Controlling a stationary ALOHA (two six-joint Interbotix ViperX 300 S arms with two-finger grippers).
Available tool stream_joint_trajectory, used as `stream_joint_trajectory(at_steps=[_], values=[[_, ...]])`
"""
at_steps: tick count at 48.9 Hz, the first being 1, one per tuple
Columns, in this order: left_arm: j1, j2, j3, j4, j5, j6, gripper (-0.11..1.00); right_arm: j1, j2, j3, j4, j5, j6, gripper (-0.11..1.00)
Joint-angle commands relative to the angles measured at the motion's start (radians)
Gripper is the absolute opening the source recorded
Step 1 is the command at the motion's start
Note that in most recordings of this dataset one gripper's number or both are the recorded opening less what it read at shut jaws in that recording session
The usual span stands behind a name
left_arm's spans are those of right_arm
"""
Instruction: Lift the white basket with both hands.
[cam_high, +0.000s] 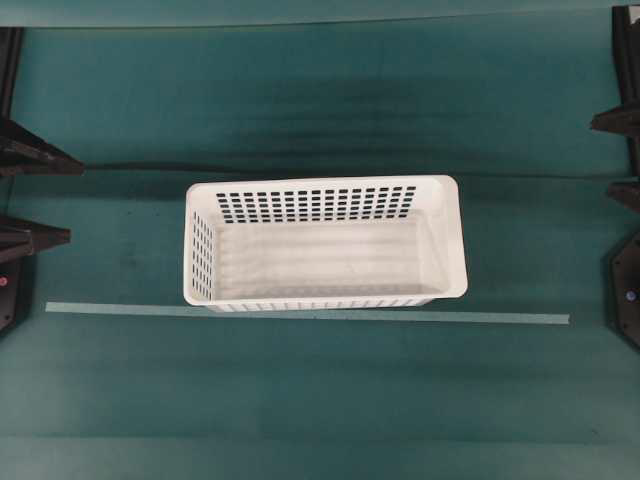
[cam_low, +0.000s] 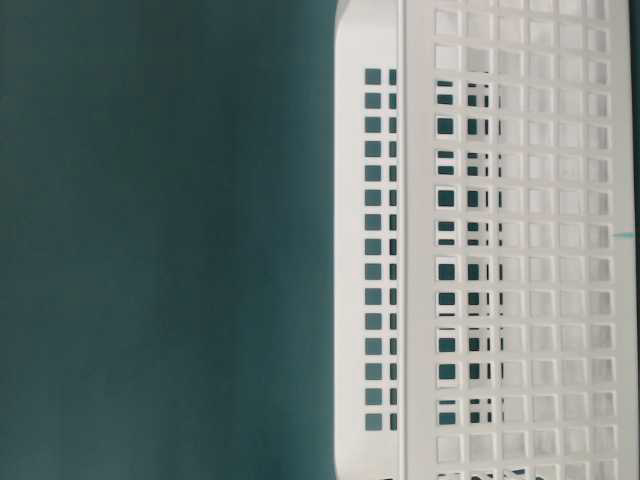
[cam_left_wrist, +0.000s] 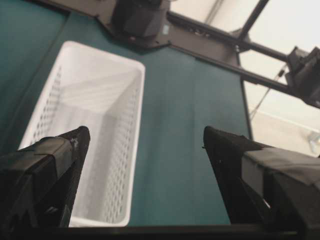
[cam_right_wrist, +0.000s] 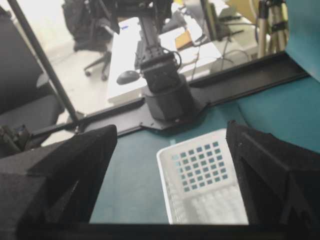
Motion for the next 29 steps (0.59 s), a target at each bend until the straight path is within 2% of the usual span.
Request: stream_joint_trajectory(at_steps=[1, 29], values=[[-0.005, 0.018, -0.014, 0.003, -0.018, 0.002, 0.95, 0.002, 0.014, -0.009, -0.002, -0.005, 0.000, 0.95], [-0.005, 0.011, -0.006, 0.002, -0.028, 0.002, 0.95, 0.002, 0.012, 0.028, -0.002, -0.009, -0.002, 0.95]])
